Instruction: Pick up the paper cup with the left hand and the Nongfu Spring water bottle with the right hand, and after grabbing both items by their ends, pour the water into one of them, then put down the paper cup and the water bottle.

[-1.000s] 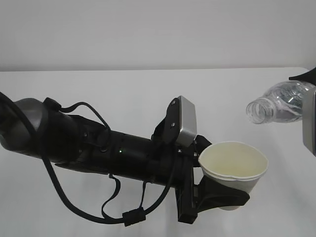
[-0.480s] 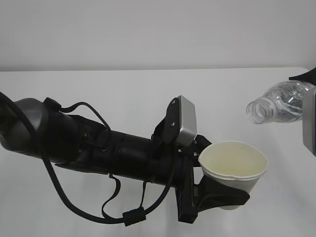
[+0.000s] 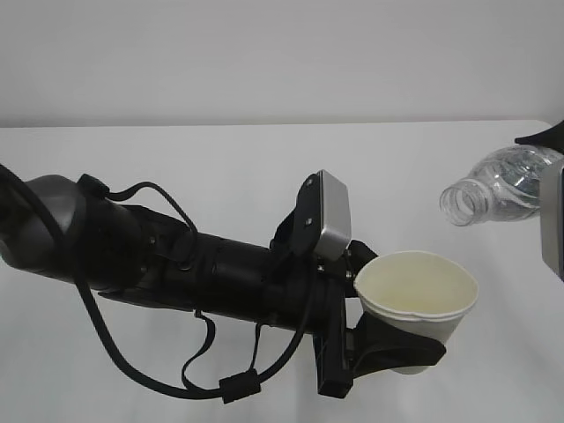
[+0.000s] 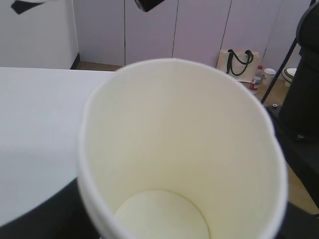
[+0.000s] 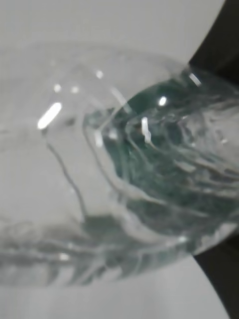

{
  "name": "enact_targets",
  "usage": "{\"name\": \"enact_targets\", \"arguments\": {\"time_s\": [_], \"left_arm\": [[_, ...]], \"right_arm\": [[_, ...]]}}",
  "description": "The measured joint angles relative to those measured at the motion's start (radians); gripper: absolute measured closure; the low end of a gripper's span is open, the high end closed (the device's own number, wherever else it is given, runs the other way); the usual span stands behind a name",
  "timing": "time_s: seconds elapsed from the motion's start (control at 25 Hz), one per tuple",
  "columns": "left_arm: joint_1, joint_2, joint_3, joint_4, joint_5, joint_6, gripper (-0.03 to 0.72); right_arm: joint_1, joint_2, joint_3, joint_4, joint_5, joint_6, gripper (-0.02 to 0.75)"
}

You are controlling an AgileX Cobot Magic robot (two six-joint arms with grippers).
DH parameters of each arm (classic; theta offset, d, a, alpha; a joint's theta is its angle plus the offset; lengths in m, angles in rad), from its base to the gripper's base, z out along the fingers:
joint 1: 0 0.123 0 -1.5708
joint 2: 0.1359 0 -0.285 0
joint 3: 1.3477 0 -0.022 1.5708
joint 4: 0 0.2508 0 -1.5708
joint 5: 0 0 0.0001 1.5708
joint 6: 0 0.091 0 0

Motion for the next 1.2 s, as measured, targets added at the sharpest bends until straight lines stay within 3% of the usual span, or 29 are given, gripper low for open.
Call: {"name": "enact_targets", "arguments": {"time_s": [1.2], "left_arm": [[0.000,0.000,0.000,-0.010,-0.004,0.000,0.212]], "right_arm": [[0.000,0.000,0.000,-0.001,0.000,-0.063,0.323]]}}
